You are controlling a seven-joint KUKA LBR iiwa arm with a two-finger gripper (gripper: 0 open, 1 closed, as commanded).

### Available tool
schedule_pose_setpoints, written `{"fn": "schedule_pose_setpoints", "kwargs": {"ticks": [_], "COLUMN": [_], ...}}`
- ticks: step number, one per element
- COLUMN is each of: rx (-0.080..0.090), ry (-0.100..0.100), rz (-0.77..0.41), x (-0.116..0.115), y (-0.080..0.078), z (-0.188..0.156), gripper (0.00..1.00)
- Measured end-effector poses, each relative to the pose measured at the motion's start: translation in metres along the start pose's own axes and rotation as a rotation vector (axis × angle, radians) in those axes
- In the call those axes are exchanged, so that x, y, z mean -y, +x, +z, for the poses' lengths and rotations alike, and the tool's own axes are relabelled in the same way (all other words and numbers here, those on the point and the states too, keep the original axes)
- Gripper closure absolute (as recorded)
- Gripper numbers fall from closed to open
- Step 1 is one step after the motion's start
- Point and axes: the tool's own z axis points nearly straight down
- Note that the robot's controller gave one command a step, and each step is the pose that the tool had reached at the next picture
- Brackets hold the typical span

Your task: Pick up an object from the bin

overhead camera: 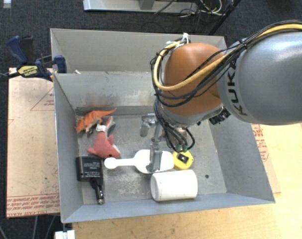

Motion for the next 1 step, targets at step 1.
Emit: {"fn": "schedule_pose_setpoints", "kwargs": {"ticks": [1], "rx": [0.002], "ry": [0.000], "rz": [0.001], "x": [0.0002], "y": [0.0000], "z": [-0.0018], "gripper": [0.00]}}
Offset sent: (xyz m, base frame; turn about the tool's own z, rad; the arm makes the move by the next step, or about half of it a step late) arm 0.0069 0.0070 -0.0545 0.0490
